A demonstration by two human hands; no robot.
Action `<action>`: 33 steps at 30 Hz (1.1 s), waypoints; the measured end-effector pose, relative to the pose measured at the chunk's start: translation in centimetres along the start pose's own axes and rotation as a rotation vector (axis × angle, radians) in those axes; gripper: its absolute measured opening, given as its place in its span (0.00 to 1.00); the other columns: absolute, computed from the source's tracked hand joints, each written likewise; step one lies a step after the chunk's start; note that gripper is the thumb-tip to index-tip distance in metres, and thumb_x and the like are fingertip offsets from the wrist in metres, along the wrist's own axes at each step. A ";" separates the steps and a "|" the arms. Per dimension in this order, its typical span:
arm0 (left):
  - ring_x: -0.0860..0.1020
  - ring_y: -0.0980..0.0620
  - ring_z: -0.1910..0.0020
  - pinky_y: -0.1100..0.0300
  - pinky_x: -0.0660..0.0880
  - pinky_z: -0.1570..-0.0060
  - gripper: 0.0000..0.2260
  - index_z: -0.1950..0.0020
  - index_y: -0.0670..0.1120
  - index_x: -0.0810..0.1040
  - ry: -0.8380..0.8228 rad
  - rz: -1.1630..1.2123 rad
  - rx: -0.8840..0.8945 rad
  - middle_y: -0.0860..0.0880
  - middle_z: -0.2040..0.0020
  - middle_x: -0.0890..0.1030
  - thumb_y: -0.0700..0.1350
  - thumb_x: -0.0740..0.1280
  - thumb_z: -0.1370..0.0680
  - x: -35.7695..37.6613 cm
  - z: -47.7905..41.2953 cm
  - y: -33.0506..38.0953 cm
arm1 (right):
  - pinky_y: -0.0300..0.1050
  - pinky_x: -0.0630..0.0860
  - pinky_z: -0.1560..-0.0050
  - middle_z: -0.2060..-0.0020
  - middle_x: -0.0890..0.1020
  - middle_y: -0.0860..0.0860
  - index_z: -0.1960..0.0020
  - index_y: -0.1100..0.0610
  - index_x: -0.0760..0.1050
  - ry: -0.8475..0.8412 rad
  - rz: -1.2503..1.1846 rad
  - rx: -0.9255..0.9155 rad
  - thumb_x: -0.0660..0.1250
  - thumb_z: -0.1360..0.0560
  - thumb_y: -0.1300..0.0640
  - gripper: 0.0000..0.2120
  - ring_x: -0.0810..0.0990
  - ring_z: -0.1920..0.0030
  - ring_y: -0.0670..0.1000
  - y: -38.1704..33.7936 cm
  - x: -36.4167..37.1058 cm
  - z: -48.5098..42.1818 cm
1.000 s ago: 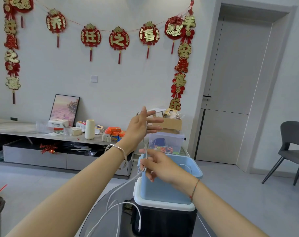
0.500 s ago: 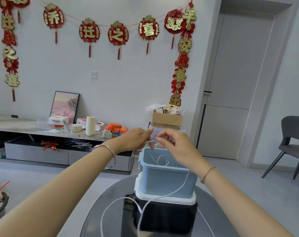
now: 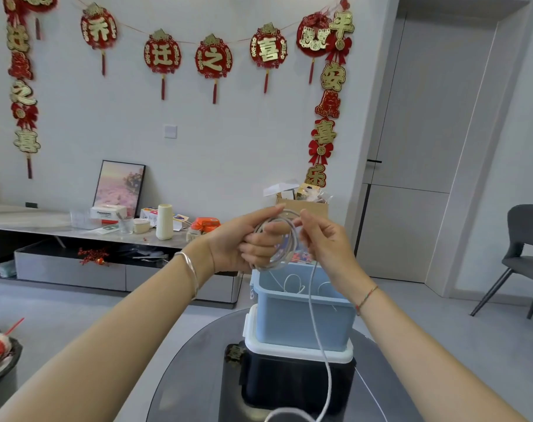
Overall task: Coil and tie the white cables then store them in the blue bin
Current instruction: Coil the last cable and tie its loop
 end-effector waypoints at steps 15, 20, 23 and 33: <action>0.76 0.58 0.76 0.68 0.69 0.77 0.25 0.48 0.46 0.79 1.092 -0.426 0.589 0.53 0.68 0.83 0.55 0.44 0.16 -2.7 -1.8 2.7 | 0.32 0.58 0.79 0.75 0.65 0.50 0.46 0.62 0.76 -0.370 0.166 0.282 0.52 0.17 0.57 0.15 0.60 0.80 0.42 1.3 5.1 4.5; 0.77 0.53 0.77 0.64 0.72 0.76 0.25 0.52 0.43 0.80 1.110 -0.867 0.319 0.48 0.71 0.82 0.55 0.48 0.17 -3.2 0.2 2.1 | 0.28 0.63 0.73 0.73 0.74 0.46 0.51 0.58 0.79 -0.299 0.319 0.079 0.61 0.20 0.57 0.09 0.67 0.77 0.40 -0.1 4.5 3.7; 0.74 0.53 0.79 0.64 0.72 0.74 0.25 0.56 0.44 0.81 1.041 -1.078 0.137 0.49 0.75 0.79 0.54 0.49 0.16 -2.4 1.1 1.6 | 0.30 0.63 0.71 0.72 0.73 0.52 0.57 0.57 0.80 -0.203 0.329 0.010 0.68 0.24 0.54 0.07 0.65 0.75 0.42 -0.8 3.4 2.6; 0.54 0.59 0.84 0.70 0.56 0.83 0.31 0.61 0.40 0.75 0.490 -0.608 -0.192 0.54 0.81 0.58 0.60 0.42 0.19 0.5 2.2 1.7 | 0.42 0.73 0.60 0.64 0.79 0.60 0.60 0.57 0.79 -0.091 0.178 -0.154 0.75 0.33 0.56 0.07 0.75 0.64 0.51 -2.7 0.5 -0.4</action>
Point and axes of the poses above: each hand's wrist, its own z-axis away from the middle knuckle, its own x-axis out of the palm, y = z × x, the point moved 1 cm from there along -z, towards the middle knuckle
